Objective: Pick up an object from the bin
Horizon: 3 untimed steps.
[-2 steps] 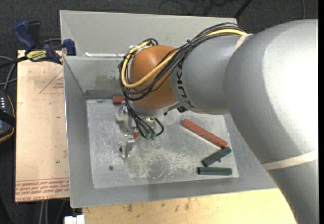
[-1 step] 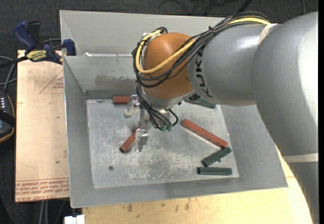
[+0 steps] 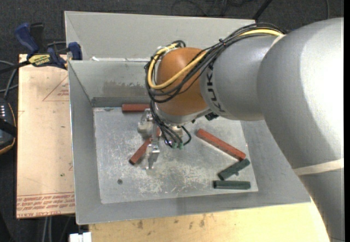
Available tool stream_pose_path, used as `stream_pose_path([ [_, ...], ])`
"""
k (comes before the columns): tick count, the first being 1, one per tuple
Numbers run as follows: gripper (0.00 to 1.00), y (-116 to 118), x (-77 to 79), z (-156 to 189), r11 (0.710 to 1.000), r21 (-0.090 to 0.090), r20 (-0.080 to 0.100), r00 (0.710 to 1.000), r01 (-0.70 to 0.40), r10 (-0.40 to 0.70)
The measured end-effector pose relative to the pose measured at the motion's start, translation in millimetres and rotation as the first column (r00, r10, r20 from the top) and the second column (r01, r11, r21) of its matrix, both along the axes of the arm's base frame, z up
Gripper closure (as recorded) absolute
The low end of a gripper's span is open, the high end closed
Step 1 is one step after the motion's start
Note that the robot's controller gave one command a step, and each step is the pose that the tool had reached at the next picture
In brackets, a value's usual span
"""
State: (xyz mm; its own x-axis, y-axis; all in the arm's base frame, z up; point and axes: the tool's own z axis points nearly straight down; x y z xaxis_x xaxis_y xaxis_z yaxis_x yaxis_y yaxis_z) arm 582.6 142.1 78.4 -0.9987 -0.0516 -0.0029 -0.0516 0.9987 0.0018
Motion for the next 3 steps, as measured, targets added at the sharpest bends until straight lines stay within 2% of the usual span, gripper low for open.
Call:
stream_pose_path([
  [1, 1.00, -0.3, 8.1, -0.9, 1.000, 0.015, 0.038, 0.999, -0.008, 0.007],
  [2, 1.00, -1.5, 6.6, -0.2, 1.000, 0.013, 0.036, 0.999, -0.011, 0.010],
  [3, 1.00, -2.5, 4.5, 3.1, 1.000, 0.008, 0.021, 1.000, -0.011, 0.011],
])
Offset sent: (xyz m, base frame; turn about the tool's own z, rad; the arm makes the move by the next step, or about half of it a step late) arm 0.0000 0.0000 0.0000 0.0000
